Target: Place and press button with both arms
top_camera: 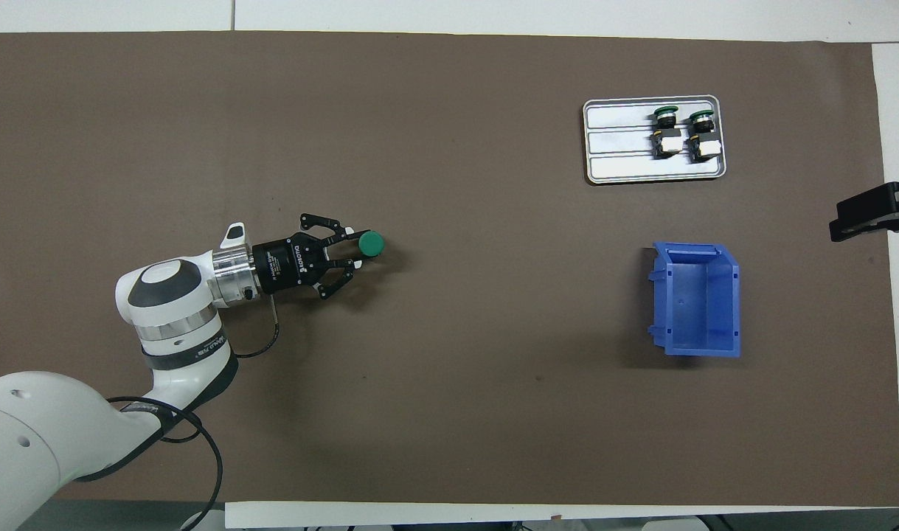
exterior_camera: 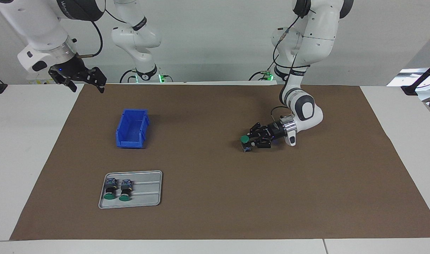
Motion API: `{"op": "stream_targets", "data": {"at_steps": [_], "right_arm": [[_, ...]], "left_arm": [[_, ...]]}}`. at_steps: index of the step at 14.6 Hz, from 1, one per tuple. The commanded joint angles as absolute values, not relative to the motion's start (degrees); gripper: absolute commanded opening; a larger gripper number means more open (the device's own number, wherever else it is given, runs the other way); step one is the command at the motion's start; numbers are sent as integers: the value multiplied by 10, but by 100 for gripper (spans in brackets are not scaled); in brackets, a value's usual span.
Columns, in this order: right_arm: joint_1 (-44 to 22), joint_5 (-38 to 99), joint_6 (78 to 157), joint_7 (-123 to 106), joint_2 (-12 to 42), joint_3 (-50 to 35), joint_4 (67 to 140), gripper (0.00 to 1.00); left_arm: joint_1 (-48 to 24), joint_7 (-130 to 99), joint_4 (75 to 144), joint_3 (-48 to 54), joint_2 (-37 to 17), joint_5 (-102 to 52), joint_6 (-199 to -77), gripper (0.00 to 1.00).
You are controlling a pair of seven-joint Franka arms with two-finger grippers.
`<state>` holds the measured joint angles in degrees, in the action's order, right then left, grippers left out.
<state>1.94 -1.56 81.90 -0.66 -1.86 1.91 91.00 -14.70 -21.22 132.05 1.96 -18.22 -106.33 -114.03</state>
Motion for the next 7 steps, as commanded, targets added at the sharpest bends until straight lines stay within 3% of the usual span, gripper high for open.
{"op": "stream_targets", "data": {"at_steps": [1,5,7], "right_arm": [[26,-17,816,-19,-29,14,919,99],[26,-17,816,-19,-29,14,919,99],[26,-17,816,-19,-29,14,919,99]], "left_arm": [[-153,-200,1326,18,-181,-1076,-1150,23],[-149,-205,1325,18,-179,-1076,-1152,45],[-148,-211,1325,18,-173,-1076,-1162,49]]}}
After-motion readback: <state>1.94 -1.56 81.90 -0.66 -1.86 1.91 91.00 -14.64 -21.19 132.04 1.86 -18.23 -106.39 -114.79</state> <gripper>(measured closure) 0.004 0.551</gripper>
